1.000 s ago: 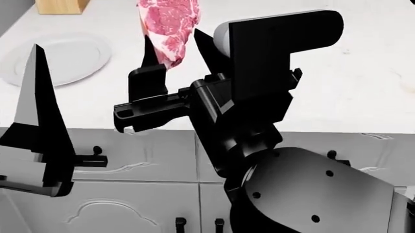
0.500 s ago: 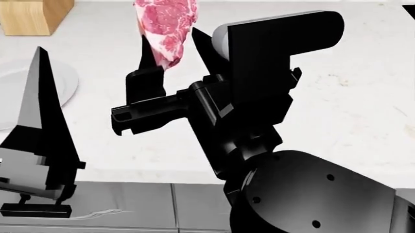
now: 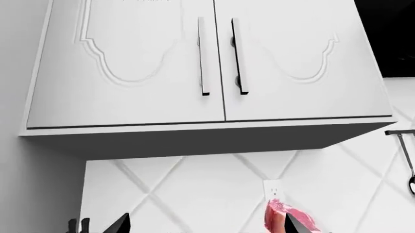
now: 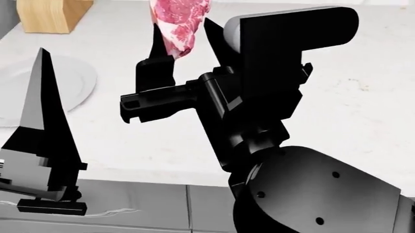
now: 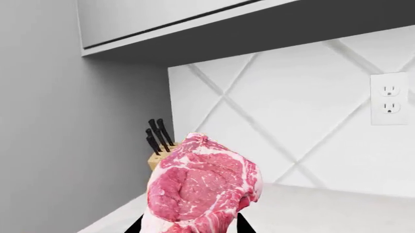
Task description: Pick the steak from the top rack in the oven and place it on the plate on the counter.
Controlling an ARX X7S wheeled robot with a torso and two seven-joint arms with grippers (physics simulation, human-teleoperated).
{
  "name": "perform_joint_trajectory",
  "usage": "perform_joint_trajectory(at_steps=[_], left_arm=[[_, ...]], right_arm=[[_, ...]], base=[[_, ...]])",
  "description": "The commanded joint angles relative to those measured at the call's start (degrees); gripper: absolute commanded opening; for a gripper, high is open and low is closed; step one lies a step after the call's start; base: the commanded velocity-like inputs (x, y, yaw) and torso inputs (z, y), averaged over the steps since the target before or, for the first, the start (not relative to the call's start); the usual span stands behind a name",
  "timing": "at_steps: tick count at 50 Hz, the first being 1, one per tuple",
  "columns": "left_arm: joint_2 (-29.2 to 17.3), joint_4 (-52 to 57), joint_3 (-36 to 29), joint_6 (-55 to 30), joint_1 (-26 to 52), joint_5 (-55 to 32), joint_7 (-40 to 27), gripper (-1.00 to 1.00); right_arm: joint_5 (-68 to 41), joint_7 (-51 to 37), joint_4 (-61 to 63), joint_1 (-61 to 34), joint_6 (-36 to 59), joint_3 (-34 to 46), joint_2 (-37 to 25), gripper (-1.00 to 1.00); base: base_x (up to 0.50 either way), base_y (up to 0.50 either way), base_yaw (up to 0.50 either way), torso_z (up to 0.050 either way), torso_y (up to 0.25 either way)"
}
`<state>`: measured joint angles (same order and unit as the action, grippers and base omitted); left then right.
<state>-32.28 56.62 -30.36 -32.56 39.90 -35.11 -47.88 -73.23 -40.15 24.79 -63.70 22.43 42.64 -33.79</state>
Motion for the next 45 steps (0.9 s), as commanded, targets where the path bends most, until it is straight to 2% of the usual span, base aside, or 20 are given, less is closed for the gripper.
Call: perform_joint_trajectory(at_steps=[1,45], left_arm=[[-0.35,0.03,-0.13,0.27,0.10,-0.20,-0.42,1.00],[-1.09,-0.21,-1.36,0.93,1.37,-0.98,-1.58,1.00]], right_arm=[[1.53,-0.07,0.13,-0.46,0.46,-0.46,0.05,-1.00],[1.52,0.68,0.17,-0.33,0.14,-0.55,-0.03,-1.00]], base=[[0.07,0.00,0.50,0.000,0.000],[0.09,0.02,0.50,0.000,0.001]])
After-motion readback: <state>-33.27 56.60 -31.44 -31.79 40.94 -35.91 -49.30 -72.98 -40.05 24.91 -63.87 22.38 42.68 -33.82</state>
